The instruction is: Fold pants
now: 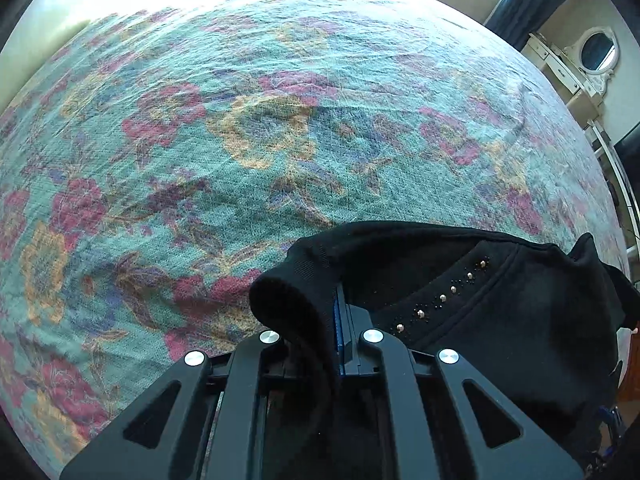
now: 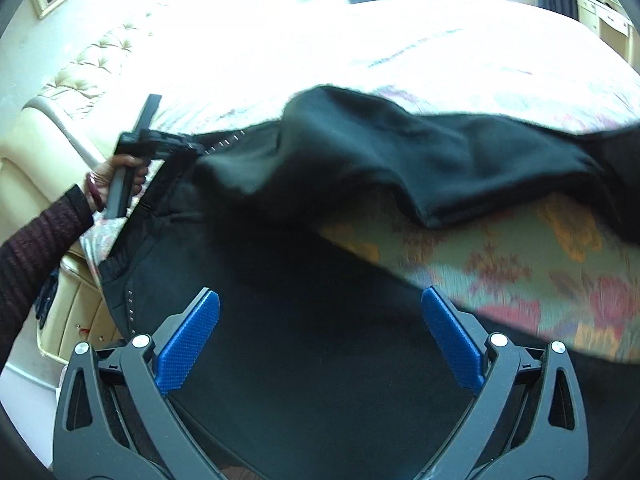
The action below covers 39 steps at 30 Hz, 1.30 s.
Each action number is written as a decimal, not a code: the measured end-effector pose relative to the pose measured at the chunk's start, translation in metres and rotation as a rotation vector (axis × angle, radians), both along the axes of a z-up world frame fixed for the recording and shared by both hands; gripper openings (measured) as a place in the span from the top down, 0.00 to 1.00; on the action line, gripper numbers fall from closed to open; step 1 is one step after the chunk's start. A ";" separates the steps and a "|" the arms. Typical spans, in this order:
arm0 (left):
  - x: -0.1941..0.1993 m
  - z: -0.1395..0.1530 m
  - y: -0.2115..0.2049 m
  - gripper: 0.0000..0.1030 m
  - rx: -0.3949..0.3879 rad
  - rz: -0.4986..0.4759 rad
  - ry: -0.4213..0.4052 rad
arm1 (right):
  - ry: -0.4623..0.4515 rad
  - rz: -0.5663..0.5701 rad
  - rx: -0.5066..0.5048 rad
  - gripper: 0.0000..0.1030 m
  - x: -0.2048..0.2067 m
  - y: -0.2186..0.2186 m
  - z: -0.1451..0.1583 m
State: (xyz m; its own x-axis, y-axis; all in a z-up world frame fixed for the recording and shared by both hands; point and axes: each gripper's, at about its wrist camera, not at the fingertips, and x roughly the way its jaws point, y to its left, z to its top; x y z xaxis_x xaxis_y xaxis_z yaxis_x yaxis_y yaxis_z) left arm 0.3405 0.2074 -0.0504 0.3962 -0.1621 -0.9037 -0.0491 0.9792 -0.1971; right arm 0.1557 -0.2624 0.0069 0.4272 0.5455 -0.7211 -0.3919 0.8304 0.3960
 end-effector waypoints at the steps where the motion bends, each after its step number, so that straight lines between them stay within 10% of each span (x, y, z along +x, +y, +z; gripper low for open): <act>1: -0.001 0.000 0.000 0.92 -0.008 0.004 -0.005 | -0.034 0.027 0.021 0.02 0.015 -0.003 0.011; 8: -0.012 0.014 0.014 0.93 -0.155 0.034 -0.094 | -0.086 0.293 -0.042 0.02 0.178 0.033 0.043; 18: -0.012 0.007 0.023 0.92 -0.241 0.067 -0.100 | 0.193 0.532 -0.147 0.04 0.273 0.117 -0.043; 20: -0.011 0.002 0.024 0.92 -0.247 0.076 -0.094 | 0.277 0.525 -0.124 0.52 0.276 0.113 -0.057; 21: -0.011 -0.001 0.025 0.92 -0.248 0.082 -0.090 | 0.314 0.537 -0.097 0.83 0.275 0.112 -0.060; 30: -0.016 -0.006 0.036 0.91 -0.349 0.148 -0.109 | 0.010 0.444 -0.069 0.85 0.204 0.064 0.022; 39: -0.089 0.060 0.047 0.91 -0.534 0.065 -0.290 | -0.390 0.407 -0.247 0.92 0.009 0.024 0.089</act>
State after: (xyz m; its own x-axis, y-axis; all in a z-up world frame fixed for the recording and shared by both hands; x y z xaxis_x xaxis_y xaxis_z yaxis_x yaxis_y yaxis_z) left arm 0.2514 0.2540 0.0098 0.6386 -0.5300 -0.5579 0.0235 0.7381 -0.6742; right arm 0.1651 -0.2386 0.0961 0.4778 0.5571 -0.6792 -0.7738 0.6329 -0.0251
